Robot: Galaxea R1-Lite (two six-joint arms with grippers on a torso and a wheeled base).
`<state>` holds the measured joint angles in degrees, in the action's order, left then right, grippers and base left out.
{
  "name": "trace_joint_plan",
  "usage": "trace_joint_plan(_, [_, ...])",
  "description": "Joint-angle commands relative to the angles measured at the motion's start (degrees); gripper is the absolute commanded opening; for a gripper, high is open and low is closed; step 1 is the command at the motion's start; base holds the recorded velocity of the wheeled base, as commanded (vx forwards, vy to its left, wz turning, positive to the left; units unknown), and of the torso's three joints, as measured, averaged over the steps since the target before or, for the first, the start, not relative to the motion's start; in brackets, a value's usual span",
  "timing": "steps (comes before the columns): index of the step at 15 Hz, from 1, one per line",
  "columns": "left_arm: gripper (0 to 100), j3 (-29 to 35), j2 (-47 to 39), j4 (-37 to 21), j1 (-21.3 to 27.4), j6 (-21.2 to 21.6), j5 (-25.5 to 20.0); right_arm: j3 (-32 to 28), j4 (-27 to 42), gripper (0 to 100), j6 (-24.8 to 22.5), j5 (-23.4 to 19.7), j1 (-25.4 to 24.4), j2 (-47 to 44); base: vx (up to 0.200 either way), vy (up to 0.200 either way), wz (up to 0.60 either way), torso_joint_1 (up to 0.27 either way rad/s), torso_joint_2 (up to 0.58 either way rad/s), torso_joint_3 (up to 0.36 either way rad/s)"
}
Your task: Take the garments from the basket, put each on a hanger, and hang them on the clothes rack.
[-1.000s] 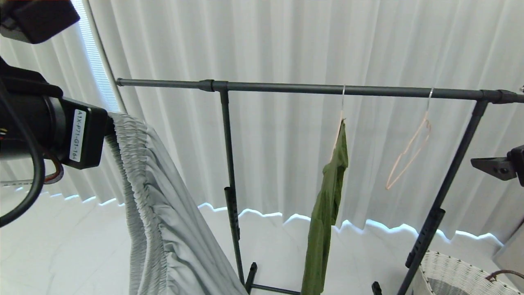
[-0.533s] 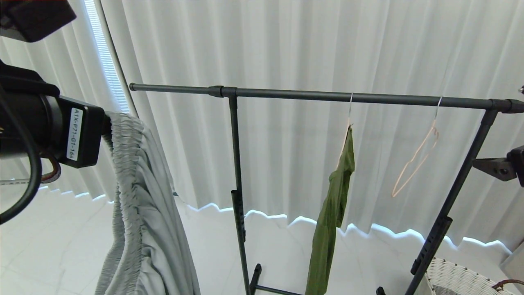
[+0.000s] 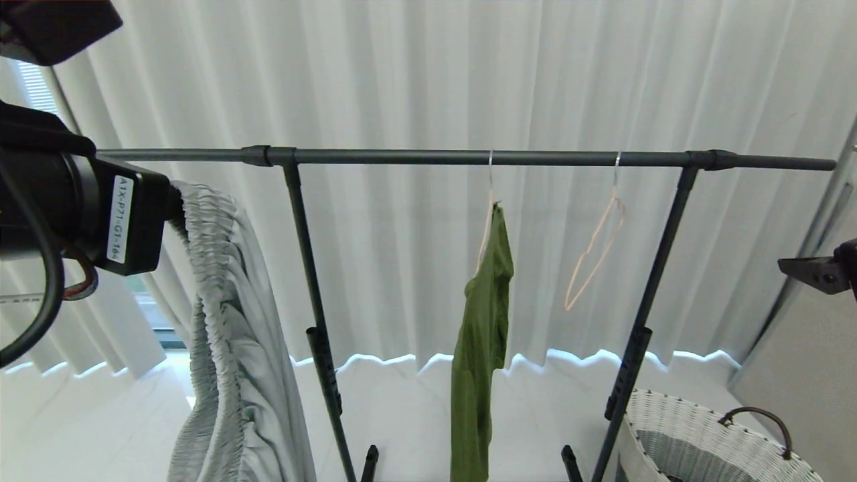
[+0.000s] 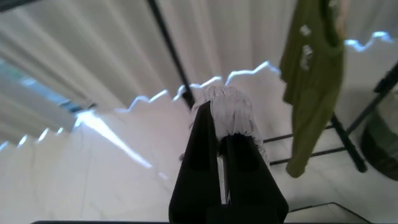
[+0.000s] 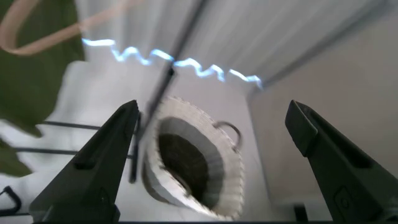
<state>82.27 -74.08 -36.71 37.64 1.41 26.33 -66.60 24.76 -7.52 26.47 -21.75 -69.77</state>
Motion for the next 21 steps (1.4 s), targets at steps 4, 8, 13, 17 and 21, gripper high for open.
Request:
trace_joint_plan(4, [0, -0.10, -0.19, -0.03, -0.03, 0.08, 0.04, 0.06, -0.06, 100, 0.05, -0.10, 1.01, -0.11, 0.000, 0.000, 0.00, 0.000, 0.00, 0.000])
trace_joint_plan(8, [0, -0.01, -0.45, -0.03, -0.12, 0.08, 0.04, 1.56, -3.05, 100, 0.14, -0.10, 1.01, -0.19, 0.100, 0.000, 0.00, -0.002, 0.00, 0.004])
trace_joint_plan(13, [0, -0.10, -0.36, -0.03, -0.12, 0.08, 0.04, 8.94, -14.74, 100, -1.53, -0.27, 1.27, 0.07, 0.200, 0.000, 0.00, 0.003, 0.00, 0.001])
trace_joint_plan(17, [0, -1.59, -0.01, -0.03, -0.12, -0.01, 0.04, 9.03, -14.83, 100, -1.27, -5.99, 3.91, 0.25, 0.100, 0.000, 0.00, 0.001, 0.00, 0.002])
trace_joint_plan(21, [0, -3.88, 1.22, -0.03, -0.38, -0.01, 0.12, 8.85, -14.83, 100, 1.46, -11.44, 4.52, -1.07, 0.000, 0.000, 0.00, 0.000, 0.00, 0.000])
